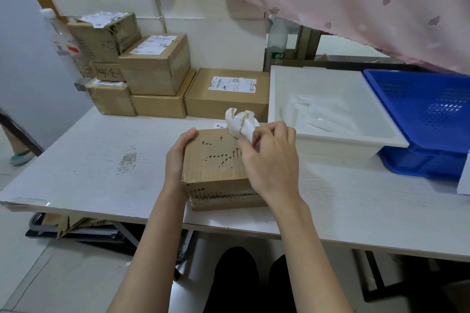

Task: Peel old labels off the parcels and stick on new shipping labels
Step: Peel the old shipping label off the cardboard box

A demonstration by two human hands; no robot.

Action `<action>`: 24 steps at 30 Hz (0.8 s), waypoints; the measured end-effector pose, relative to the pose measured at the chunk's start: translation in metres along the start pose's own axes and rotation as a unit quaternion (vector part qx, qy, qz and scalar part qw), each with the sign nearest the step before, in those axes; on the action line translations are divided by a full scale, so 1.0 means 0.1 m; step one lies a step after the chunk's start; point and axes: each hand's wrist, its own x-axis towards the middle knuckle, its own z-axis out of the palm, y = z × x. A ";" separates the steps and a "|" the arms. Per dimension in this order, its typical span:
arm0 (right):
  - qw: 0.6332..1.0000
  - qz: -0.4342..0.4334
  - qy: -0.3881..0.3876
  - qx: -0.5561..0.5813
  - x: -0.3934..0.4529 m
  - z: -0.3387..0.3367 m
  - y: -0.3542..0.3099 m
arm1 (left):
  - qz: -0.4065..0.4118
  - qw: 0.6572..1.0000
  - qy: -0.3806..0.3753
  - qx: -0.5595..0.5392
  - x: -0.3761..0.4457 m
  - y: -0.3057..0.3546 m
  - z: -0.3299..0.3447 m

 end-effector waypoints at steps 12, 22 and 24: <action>0.997 0.016 0.061 0.053 0.02 -0.03 0.07 | -0.004 1.000 0.000 -0.005 0.00 -0.01 0.00; 0.980 0.057 0.104 0.161 -0.04 -0.05 -0.02 | -0.005 1.000 -0.008 -0.009 0.00 -0.02 0.00; 0.975 0.059 0.119 0.179 -0.05 -0.06 -0.04 | -0.004 1.000 -0.010 -0.004 0.02 -0.03 -0.01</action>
